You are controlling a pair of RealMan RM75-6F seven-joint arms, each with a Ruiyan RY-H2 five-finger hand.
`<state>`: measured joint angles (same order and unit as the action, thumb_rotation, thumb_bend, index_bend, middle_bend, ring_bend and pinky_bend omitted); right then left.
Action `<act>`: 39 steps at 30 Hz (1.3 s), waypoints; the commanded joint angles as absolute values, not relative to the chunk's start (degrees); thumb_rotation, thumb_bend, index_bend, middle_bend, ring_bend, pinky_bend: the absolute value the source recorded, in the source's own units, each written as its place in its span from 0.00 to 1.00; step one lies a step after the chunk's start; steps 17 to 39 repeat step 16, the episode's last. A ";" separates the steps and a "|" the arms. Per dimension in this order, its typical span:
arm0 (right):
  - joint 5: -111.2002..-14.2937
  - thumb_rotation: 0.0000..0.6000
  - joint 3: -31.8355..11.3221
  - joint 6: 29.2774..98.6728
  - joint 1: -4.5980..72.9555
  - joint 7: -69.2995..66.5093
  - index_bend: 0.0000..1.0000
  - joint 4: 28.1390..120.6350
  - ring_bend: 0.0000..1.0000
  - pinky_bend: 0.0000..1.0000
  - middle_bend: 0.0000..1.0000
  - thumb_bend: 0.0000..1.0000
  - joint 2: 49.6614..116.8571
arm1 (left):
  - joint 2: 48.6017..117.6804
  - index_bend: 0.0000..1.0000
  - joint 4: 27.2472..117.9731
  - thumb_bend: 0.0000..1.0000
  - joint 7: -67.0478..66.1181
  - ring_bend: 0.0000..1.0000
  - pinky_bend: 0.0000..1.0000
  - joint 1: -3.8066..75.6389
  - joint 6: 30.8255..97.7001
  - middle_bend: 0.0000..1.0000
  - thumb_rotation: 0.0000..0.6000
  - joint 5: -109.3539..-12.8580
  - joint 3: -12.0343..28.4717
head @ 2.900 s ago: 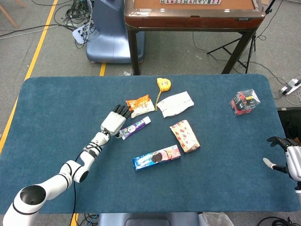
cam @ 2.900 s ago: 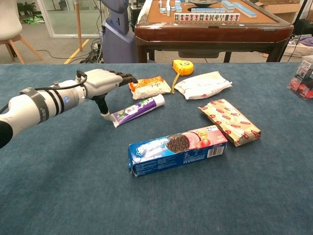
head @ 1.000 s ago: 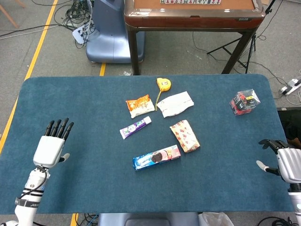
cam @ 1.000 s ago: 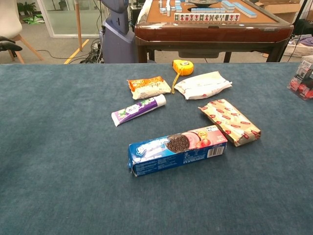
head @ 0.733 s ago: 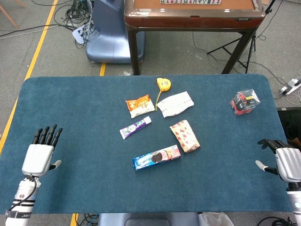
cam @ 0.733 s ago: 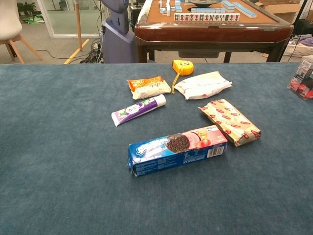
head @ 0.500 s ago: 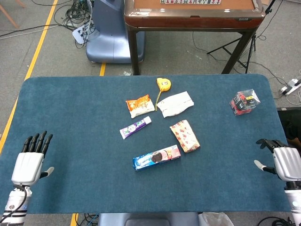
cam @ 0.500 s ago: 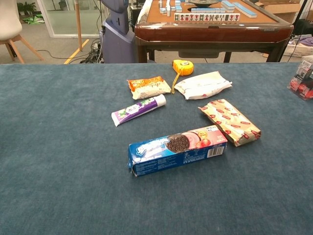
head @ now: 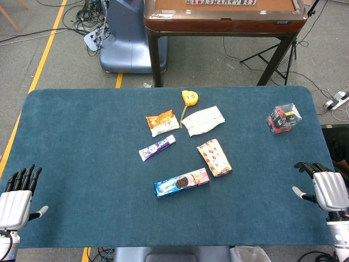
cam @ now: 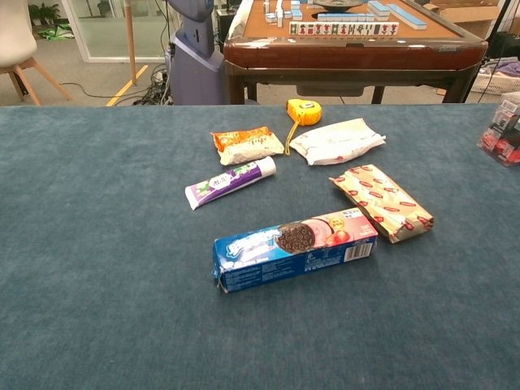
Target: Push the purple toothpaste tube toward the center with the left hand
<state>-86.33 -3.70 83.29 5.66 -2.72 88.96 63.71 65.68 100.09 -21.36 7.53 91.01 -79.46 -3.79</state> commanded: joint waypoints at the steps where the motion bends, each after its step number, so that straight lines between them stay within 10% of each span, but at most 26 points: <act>1: -86.53 1.00 -3.66 83.36 5.70 -2.47 0.38 88.96 0.38 0.56 0.44 0.13 63.84 | 65.05 0.00 100.27 0.03 -20.79 0.00 0.07 6.98 90.58 0.00 1.00 -79.70 -3.48; 39: -86.71 1.00 -3.19 81.03 6.95 -2.41 0.38 88.53 0.38 0.56 0.44 0.13 64.11 | 65.29 0.00 100.02 0.03 -20.48 0.00 0.07 5.44 89.81 0.00 1.00 -80.57 -1.90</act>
